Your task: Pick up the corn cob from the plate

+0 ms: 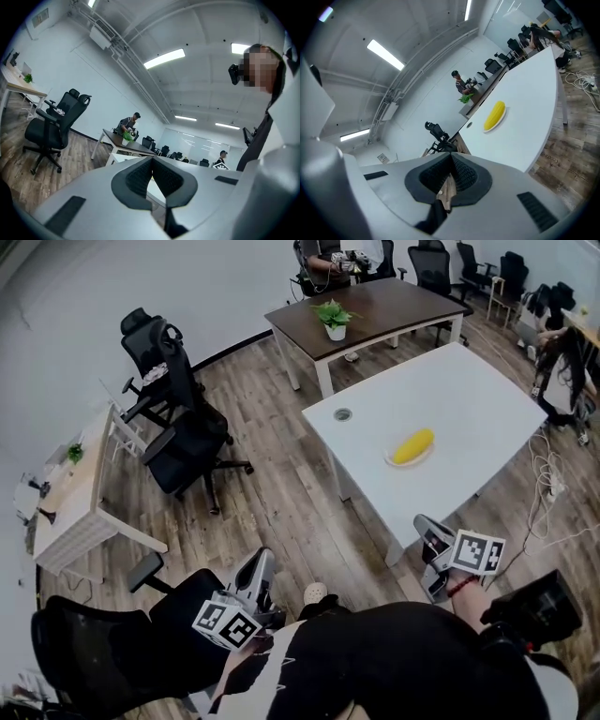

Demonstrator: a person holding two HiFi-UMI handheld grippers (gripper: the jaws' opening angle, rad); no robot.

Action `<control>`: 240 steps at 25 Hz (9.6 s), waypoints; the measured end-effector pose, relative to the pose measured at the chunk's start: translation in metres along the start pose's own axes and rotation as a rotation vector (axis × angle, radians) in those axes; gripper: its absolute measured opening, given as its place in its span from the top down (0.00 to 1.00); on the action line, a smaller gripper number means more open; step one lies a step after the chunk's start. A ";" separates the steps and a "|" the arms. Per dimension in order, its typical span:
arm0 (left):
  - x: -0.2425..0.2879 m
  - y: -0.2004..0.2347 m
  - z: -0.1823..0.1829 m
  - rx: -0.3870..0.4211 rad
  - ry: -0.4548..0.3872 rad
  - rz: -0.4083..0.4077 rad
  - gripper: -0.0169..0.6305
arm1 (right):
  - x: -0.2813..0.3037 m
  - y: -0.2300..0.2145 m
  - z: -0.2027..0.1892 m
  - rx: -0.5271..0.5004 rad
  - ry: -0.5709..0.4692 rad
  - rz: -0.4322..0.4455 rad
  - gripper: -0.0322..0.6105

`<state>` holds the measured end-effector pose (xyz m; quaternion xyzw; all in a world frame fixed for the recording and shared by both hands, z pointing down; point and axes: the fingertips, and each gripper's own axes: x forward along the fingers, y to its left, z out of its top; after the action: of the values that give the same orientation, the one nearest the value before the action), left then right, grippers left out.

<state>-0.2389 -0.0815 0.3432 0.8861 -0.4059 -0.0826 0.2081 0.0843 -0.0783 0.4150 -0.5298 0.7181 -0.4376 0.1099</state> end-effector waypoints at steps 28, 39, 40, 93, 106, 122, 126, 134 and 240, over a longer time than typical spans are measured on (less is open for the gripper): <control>0.210 0.120 0.089 0.033 0.142 -0.446 0.95 | 0.110 0.025 0.067 0.116 -0.363 -0.150 0.93; 0.235 0.152 0.094 -0.002 0.165 -0.521 0.95 | 0.129 0.034 0.052 0.110 -0.377 -0.237 0.93; 0.236 0.153 0.094 -0.005 0.165 -0.527 0.95 | 0.129 0.035 0.052 0.108 -0.385 -0.237 0.93; 0.393 0.059 -0.023 0.287 0.435 -0.645 0.95 | 0.092 -0.139 0.099 0.209 -0.332 -0.489 0.93; 0.443 0.010 -0.097 0.049 0.597 -0.734 0.95 | 0.094 -0.173 0.079 0.304 -0.291 -0.484 0.93; 0.464 -0.051 -0.156 0.198 0.700 -0.857 0.95 | 0.070 -0.194 0.068 0.398 -0.412 -0.474 0.93; 0.466 -0.075 -0.172 0.225 0.735 -0.861 0.83 | 0.057 -0.195 0.064 0.380 -0.402 -0.452 0.93; 0.503 -0.076 -0.203 0.275 0.819 -0.776 0.71 | 0.062 -0.205 0.075 0.313 -0.383 -0.440 0.93; 0.284 0.116 -0.021 -0.278 0.625 -0.784 0.61 | 0.168 0.005 -0.025 0.175 -0.396 -0.503 0.93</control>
<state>-0.1254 -0.3574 0.4188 0.9179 0.0527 0.0611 0.3886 -0.0047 -0.2096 0.4774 -0.7539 0.4893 -0.3994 0.1811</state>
